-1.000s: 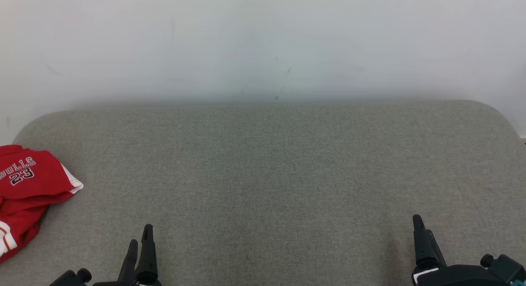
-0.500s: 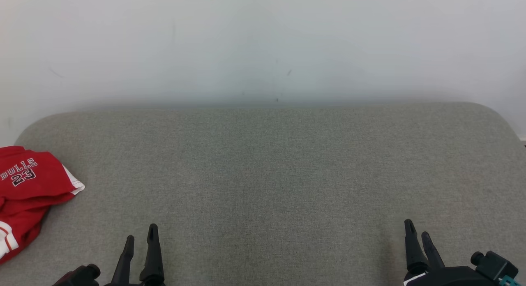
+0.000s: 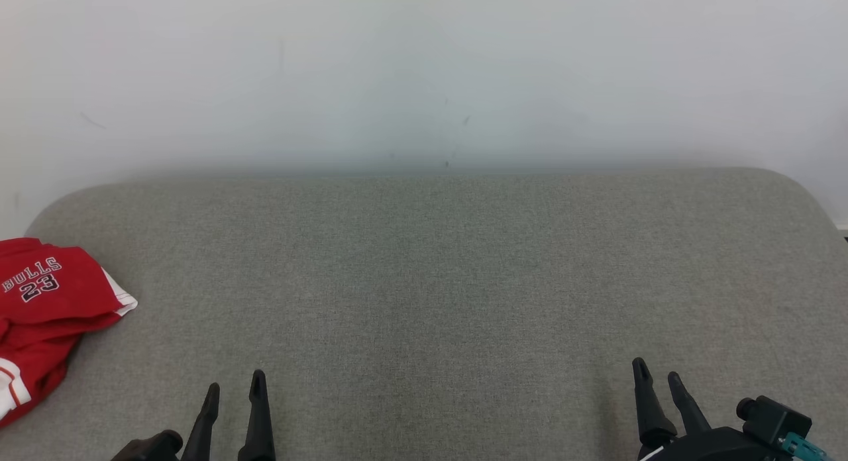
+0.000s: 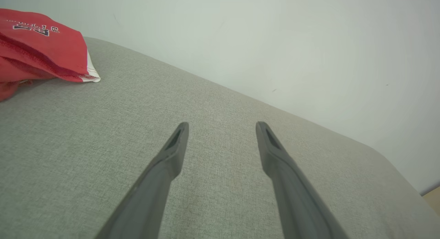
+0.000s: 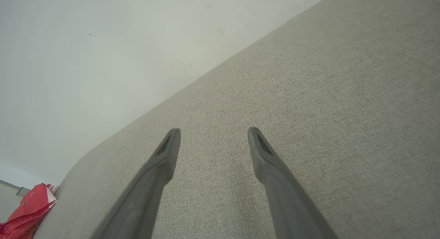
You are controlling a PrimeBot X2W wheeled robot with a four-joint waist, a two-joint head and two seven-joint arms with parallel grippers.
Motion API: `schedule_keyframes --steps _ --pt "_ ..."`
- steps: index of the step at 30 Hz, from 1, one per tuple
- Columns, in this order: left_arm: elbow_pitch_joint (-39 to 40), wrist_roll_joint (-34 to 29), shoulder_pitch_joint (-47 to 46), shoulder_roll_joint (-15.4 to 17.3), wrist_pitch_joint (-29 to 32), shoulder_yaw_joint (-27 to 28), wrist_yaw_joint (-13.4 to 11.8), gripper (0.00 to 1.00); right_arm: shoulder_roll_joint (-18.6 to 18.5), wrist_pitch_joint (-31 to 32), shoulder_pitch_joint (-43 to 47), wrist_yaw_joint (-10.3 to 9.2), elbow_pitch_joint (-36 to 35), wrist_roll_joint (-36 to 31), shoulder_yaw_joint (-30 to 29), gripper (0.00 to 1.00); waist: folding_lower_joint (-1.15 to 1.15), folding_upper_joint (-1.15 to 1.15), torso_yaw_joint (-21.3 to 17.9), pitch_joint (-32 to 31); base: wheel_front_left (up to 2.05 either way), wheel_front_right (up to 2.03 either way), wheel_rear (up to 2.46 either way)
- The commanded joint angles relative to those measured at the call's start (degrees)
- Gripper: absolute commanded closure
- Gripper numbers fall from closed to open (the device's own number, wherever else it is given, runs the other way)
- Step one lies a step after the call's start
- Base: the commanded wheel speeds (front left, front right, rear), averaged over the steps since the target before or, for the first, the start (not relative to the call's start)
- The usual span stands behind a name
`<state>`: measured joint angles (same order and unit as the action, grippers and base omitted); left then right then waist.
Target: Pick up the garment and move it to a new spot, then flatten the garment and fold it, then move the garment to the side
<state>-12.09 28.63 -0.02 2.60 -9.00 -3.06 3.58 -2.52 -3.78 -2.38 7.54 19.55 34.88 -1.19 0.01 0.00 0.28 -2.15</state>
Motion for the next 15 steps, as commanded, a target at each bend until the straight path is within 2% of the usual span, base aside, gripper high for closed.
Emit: schedule_keyframes --steps 1,15 --pt "0.3 -1.7 -0.1 0.3 -0.5 0.0 0.0 0.0 -0.4 0.0 -0.4 -0.06 -0.4 -1.4 0.3 0.0 -0.01 0.0 0.0 -0.1 0.0 0.0 0.0" --pt "0.2 -9.9 0.7 0.5 -2.3 0.7 -0.7 0.0 -0.4 -0.3 0.1 -0.07 0.1 -8.3 0.9 0.0 -0.01 0.0 -0.3 -0.5 0.0 0.0 0.0"
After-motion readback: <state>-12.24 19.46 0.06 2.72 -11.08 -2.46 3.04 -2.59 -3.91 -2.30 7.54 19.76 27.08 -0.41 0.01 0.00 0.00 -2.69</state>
